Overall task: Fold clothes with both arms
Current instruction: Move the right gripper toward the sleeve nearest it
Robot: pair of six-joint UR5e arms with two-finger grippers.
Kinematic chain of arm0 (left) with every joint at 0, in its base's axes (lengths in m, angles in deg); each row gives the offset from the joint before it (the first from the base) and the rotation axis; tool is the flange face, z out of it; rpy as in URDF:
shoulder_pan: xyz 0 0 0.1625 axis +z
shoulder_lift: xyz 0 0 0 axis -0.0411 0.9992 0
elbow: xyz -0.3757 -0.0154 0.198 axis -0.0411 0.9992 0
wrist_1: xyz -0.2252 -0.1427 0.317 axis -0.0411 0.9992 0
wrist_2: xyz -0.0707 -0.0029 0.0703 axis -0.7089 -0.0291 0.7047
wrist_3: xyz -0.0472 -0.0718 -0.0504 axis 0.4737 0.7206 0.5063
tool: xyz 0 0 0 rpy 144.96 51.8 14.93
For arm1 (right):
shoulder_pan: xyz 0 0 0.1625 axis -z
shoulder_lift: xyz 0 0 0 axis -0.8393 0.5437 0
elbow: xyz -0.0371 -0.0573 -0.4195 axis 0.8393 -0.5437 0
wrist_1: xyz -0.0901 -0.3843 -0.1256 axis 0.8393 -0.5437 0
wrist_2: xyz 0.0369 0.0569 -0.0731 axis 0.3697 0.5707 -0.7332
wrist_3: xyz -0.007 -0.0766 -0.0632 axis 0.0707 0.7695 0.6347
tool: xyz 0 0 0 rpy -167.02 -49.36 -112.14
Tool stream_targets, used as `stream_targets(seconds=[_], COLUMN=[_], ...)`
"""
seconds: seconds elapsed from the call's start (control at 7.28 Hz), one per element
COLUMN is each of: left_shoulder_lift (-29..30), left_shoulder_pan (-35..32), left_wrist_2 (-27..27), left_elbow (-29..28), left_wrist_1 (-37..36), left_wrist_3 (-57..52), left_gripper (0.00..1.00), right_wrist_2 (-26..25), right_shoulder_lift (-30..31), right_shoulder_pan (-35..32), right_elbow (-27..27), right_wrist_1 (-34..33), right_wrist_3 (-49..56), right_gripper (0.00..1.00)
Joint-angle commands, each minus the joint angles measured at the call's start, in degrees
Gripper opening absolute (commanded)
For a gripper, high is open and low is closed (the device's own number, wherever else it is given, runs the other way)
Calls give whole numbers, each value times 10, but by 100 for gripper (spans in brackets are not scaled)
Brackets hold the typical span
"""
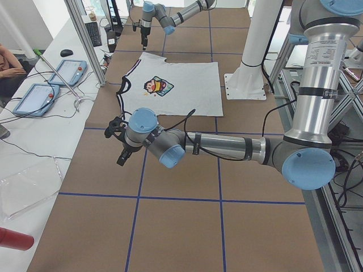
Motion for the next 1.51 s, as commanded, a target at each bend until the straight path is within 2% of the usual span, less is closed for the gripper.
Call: stream_targets(seconds=[0.0, 0.27, 0.82, 1.24, 1.37], left_shoulder_lift=[0, 2, 2, 4, 3], left_shoulder_pan=[0, 0, 0, 0, 0], left_wrist_2=[0, 0, 0, 0, 0], left_elbow=[-1, -3, -4, -4, -4], left_wrist_1=[0, 0, 0, 0, 0], left_wrist_3=[-1, -1, 0, 1, 1], left_gripper=[100, 100, 100, 100, 100], right_wrist_2=[-11, -12, -10, -4, 1], right_shoulder_lift=[-11, -16, -21, -22, -25], right_shoulder_pan=[16, 16, 15, 13, 10], right_elbow=[-50, -63, -62, -57, -53], right_wrist_1=[31, 32, 31, 31, 31], right_wrist_3=[-1, -1, -1, -1, -2], right_gripper=[95, 91, 51, 10, 3])
